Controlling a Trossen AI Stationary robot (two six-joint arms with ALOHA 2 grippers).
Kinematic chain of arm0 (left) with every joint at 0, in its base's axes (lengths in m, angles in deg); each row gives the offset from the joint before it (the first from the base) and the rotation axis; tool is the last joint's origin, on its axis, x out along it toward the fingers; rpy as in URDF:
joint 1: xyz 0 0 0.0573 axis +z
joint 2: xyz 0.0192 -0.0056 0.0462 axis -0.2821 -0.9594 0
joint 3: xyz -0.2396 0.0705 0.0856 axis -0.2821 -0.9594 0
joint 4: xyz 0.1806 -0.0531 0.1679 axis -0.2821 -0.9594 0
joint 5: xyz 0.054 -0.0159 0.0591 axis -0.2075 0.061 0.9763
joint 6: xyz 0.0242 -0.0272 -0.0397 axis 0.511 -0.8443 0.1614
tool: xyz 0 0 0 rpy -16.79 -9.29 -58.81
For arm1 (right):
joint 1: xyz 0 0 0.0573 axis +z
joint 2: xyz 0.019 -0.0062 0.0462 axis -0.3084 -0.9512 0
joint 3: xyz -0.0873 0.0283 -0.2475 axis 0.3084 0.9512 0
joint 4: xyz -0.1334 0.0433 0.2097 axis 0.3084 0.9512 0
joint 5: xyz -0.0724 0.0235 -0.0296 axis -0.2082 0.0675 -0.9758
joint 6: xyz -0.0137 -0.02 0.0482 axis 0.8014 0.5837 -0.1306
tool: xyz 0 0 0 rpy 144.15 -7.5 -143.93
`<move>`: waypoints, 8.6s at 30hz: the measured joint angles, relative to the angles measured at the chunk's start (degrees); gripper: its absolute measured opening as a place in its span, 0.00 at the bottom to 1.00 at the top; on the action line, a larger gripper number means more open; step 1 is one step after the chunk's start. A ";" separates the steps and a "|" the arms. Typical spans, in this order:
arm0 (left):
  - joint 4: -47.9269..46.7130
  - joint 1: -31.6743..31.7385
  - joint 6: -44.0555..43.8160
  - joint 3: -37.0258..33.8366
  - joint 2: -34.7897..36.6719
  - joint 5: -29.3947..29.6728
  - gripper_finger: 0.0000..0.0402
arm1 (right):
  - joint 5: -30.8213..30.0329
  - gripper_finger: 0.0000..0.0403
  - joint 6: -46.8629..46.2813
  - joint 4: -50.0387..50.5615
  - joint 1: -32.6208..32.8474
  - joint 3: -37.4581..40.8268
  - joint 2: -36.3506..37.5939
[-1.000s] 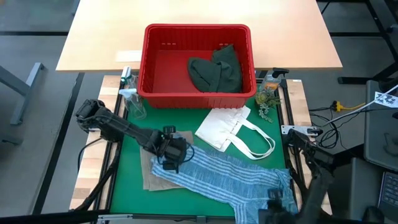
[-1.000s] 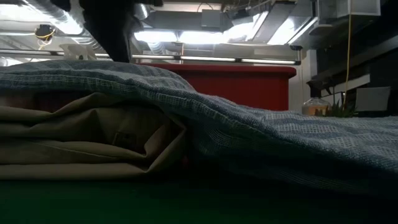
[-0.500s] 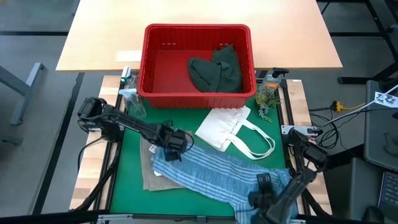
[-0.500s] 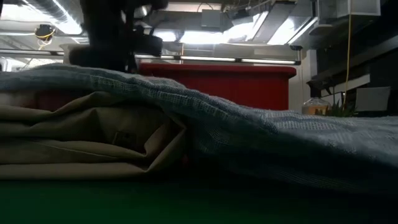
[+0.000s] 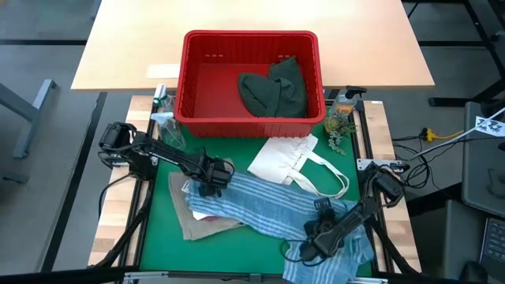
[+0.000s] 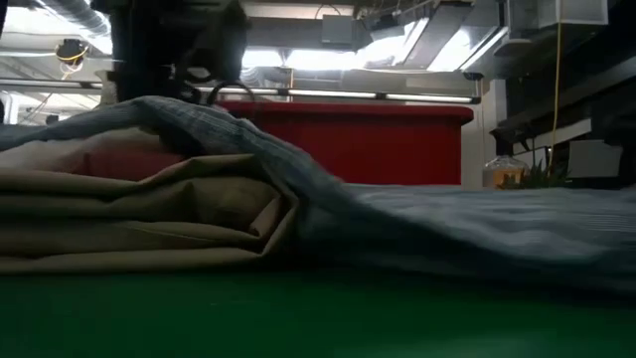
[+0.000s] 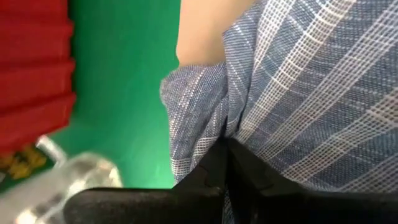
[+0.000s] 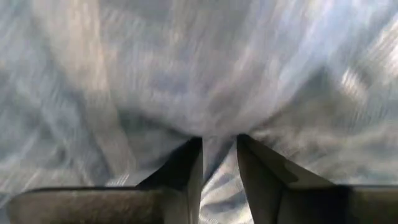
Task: Fold Laundry from Bin
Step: Fold the blue polo shirt
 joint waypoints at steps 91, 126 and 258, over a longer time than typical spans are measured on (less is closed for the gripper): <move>60.24 -12.40 -5.37 4.21 -17.46 -0.86 0.00 | 2.81 0.14 -46.86 -15.64 -6.74 32.11 52.29; 51.64 -12.29 -11.84 4.30 -17.18 1.52 0.00 | 24.97 0.01 -46.61 -2.39 -6.74 32.04 49.93; 92.80 -19.13 9.93 9.68 -17.68 -9.24 0.17 | 1.37 0.03 -30.32 -55.13 19.88 10.47 8.84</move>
